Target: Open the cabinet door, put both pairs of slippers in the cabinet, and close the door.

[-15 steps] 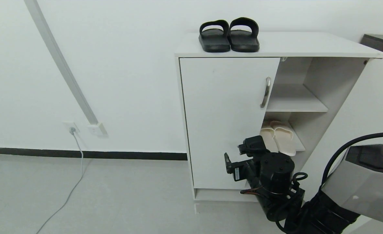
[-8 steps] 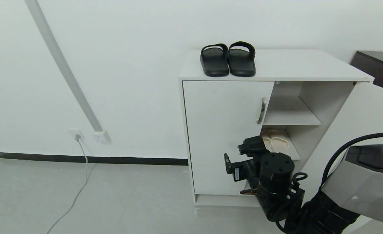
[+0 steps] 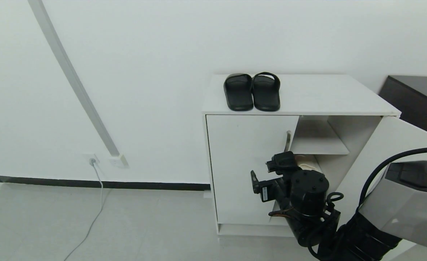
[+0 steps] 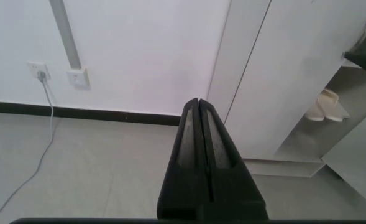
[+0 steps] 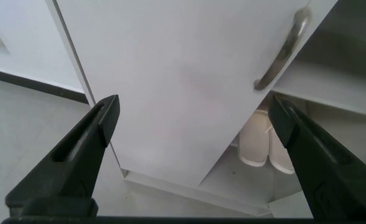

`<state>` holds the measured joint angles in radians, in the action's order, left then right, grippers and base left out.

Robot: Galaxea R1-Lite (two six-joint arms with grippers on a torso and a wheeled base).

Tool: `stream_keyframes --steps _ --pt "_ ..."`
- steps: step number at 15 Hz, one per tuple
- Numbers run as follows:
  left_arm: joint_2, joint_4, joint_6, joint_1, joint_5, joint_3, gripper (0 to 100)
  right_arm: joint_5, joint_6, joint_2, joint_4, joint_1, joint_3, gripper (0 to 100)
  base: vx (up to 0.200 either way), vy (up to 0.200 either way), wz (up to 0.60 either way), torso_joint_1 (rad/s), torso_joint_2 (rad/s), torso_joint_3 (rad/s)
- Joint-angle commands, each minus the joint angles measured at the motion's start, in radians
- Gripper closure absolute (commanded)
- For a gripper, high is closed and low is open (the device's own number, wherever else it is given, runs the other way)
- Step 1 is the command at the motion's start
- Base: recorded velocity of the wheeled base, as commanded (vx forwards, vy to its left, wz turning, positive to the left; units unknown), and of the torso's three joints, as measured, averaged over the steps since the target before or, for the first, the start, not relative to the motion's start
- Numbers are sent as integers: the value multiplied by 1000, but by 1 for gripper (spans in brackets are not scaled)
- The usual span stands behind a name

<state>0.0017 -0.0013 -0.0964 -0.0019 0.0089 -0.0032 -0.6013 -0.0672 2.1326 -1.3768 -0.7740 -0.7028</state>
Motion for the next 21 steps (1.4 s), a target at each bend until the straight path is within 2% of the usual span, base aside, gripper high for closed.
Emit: stream_keyframes --steps 1,10,14,15,16,17,21 --pt "0 0 0 0 0 2 100 0 0 -3 1 -1 2 0 0 0 0 217 -530 -315" --pt "0 0 1 0 0 2 100 1 0 -6 -5 1 9 0 0 0 0 250 -573 -325" --pt "0 0 6 0 -1 0 100 11 -72 -25 -71 13 45 0 0 0 0 45 -102 -54" --pt "0 0 7 0 -1 0 100 12 -91 -29 -44 12 -4 0 0 0 0 0 0 0" --pt "0 0 7 0 -1 2 100 12 -86 -29 -1 12 -61 0 0 0 0 0 0 0" --pt "0 0 7 0 -1 0 100 11 -23 -37 145 16 -173 0 0 0 0 0 0 0" --pt "0 0 7 0 -1 0 100 -3 196 -158 650 12 -406 0 0 0 0 0 0 0"
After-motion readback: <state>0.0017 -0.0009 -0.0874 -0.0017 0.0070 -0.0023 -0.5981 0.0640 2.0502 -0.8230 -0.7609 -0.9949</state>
